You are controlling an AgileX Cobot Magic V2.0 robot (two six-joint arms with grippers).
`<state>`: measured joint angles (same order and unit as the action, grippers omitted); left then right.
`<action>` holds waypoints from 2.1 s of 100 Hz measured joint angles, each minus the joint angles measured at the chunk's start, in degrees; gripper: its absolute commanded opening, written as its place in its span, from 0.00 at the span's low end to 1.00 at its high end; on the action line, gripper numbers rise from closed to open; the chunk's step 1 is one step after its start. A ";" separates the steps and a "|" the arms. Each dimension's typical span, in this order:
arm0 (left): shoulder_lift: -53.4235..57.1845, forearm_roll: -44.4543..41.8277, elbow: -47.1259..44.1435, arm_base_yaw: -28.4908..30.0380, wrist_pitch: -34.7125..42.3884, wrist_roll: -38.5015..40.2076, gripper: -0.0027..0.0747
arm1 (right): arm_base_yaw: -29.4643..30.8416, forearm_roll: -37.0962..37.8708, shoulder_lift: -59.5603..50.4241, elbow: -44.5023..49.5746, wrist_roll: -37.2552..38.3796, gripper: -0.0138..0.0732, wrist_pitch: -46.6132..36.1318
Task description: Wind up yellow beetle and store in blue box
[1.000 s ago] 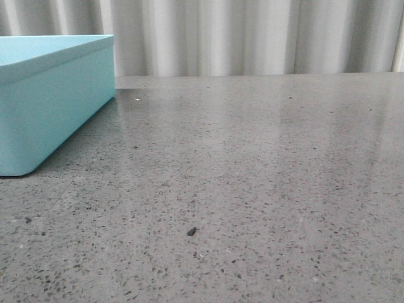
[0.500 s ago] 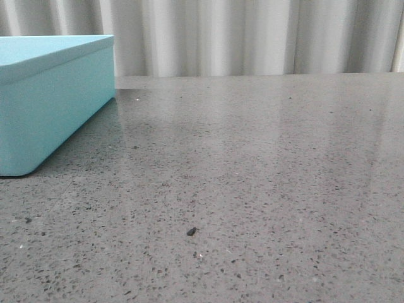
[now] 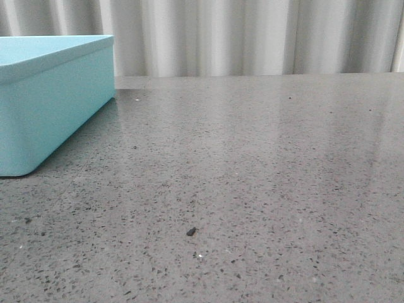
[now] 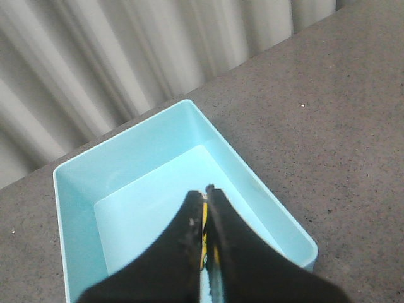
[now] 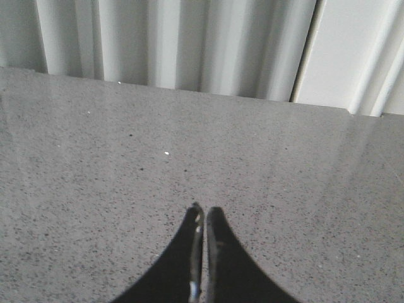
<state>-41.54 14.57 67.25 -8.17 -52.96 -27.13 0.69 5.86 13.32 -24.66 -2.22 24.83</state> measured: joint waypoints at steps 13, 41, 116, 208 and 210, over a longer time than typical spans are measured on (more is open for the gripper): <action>8.42 0.00 -10.36 0.00 4.52 0.00 0.01 | 0.00 1.53 -0.23 3.44 0.00 0.09 -3.87; 23.98 0.15 -26.01 0.00 10.27 0.13 0.01 | 0.00 1.99 -0.29 10.09 0.00 0.09 -14.20; 37.88 2.42 -38.99 0.00 13.52 0.52 0.01 | 0.00 2.20 -0.29 13.96 0.00 0.09 -21.31; 38.36 -3.90 -44.70 1.51 34.64 0.56 0.01 | 0.00 2.20 -0.29 13.96 0.00 0.09 -21.31; 38.50 -4.21 -45.54 1.90 37.27 0.56 0.01 | 0.00 2.20 -0.29 13.96 0.00 0.09 -21.31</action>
<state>-3.04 10.36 21.71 -6.27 -15.68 -26.57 0.69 8.06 13.03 -10.70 -2.22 3.52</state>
